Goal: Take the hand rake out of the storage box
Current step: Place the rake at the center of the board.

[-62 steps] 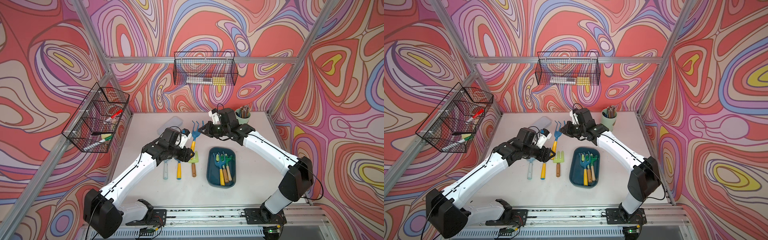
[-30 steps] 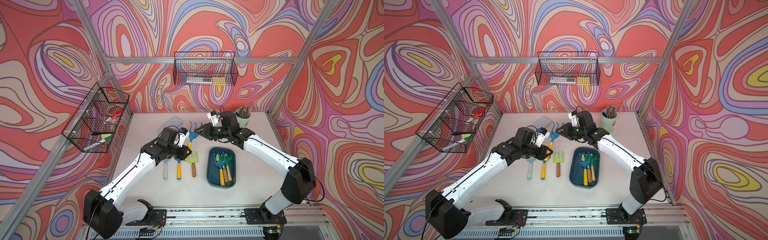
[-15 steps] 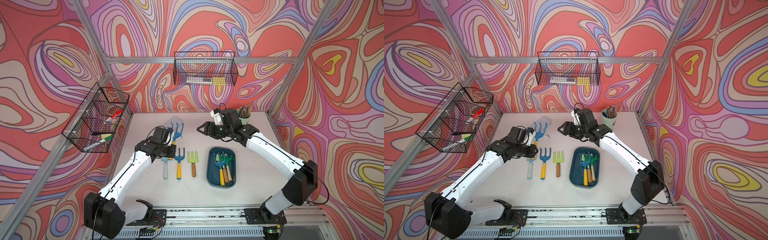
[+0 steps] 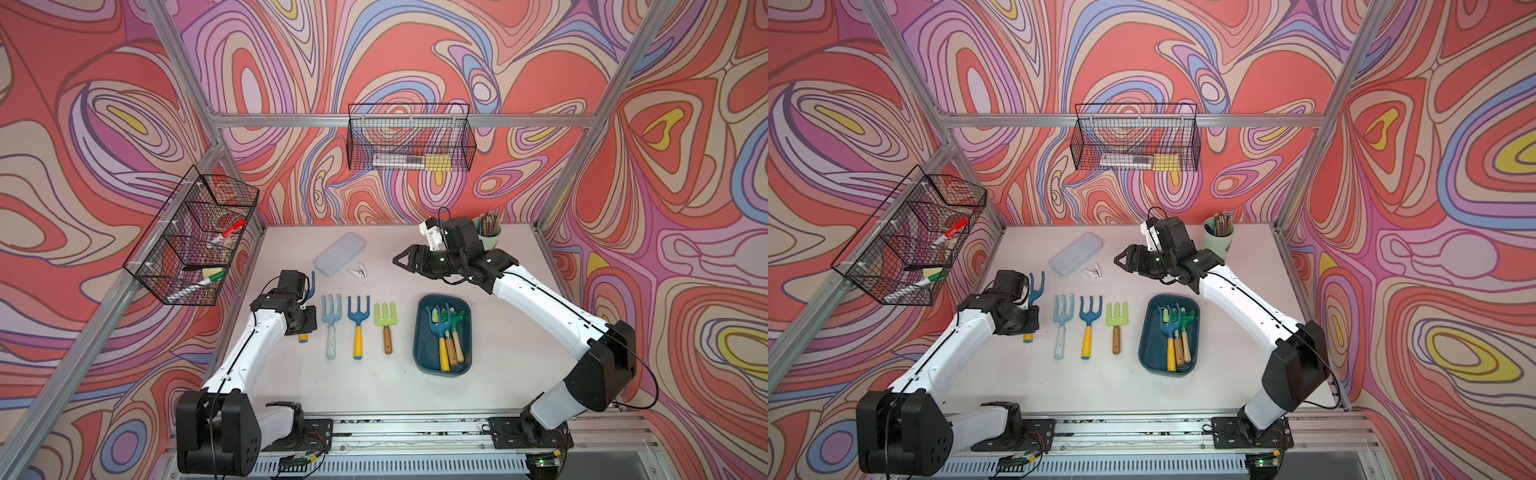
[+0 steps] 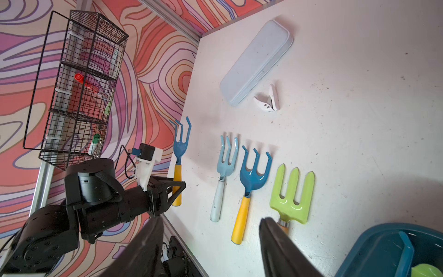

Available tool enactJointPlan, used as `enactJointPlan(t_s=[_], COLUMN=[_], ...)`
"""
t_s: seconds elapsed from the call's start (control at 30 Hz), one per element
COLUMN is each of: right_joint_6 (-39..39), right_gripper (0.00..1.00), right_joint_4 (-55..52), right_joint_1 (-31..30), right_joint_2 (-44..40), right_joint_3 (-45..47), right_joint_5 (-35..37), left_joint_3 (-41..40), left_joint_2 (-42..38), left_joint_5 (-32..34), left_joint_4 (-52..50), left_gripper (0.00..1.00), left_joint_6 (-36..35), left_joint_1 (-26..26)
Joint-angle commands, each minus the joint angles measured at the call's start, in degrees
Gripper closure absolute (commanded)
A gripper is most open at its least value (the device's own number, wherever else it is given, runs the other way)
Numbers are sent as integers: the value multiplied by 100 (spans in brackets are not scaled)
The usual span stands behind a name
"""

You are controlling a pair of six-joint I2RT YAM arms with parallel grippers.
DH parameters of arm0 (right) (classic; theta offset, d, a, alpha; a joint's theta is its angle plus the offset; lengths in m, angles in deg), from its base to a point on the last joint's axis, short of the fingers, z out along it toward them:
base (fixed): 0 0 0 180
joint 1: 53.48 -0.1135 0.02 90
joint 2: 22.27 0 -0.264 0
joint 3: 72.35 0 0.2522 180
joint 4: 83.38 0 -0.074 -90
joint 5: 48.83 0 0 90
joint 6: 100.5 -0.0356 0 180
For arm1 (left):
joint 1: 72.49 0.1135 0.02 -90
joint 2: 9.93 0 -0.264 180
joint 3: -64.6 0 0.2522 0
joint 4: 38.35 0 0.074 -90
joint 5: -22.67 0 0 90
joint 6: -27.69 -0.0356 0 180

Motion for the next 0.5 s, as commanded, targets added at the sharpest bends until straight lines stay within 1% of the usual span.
enactJointPlan(t_s=[0.0, 0.1, 0.17, 0.27, 0.3, 0.47], right_joint_6=[30, -51, -77, -57, -39, -48], right_gripper=[35, 35, 35, 35, 35, 35], right_joint_4=[311, 528, 576, 583, 559, 665], right_joint_1=[10, 10, 8, 10, 10, 10], right_joint_2=[-101, -114, -88, -98, -103, -38], right_joint_3=[200, 334, 335, 342, 339, 382], right_joint_5=[-201, -291, -352, -378, -367, -369], left_joint_3=[-33, 32, -72, -293, -257, -214], left_joint_2=[-133, 460, 854, 928, 923, 902], left_joint_5=[320, 700, 923, 885, 988, 853], left_joint_4=[614, 586, 659, 947, 900, 751], left_gripper=[87, 85, 87, 87, 86, 82], left_joint_6=[-859, -1500, -1746, -1697, -1654, -1882], left_joint_1=[11, 56, 113, 125, 134, 187])
